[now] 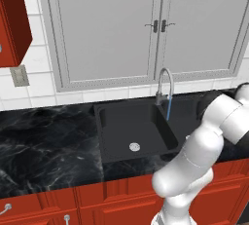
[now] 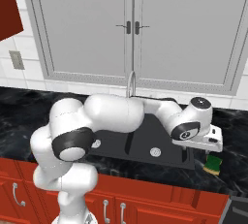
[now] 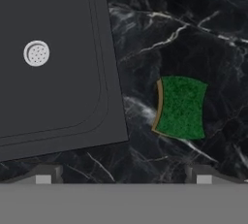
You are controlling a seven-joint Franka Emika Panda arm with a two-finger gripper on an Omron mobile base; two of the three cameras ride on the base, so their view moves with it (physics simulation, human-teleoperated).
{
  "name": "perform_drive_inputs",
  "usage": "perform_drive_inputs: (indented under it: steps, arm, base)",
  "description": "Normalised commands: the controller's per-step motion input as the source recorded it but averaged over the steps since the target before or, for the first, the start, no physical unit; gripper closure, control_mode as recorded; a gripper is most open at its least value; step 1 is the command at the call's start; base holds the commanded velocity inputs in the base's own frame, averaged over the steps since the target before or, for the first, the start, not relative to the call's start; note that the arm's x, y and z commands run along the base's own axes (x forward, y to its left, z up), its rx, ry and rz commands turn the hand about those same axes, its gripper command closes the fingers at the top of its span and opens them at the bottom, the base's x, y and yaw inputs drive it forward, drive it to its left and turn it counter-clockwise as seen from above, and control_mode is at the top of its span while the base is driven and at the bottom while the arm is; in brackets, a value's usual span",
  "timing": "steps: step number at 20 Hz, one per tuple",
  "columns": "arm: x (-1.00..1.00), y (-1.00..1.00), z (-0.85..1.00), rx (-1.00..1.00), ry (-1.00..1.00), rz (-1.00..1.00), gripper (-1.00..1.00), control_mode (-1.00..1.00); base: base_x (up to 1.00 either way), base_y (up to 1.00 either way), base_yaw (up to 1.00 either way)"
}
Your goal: Soak the sponge with water for a few seconds and then drop it inside the sink.
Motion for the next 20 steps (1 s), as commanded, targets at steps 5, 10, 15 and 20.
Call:
perform_drive_inputs:
  steps: [5, 10, 15, 20]
  arm:
    - [-0.05, -0.31, -0.01, 0.00, 0.00, 0.00, -1.00, -1.00]
    - [0.00, -0.32, -0.14, 0.00, 0.00, 0.00, -1.00, -1.00]
    - [0.00, -0.26, -0.16, 0.00, 0.00, 0.00, -1.00, -1.00]
    - [-0.02, -0.20, -0.02, 0.00, -0.01, 0.02, -1.00, -1.00]
  base:
    - [0.00, 0.00, 0.00]
    - [0.00, 0.00, 0.00]
    - [0.00, 0.00, 0.00]
    - [0.00, 0.00, 0.00]
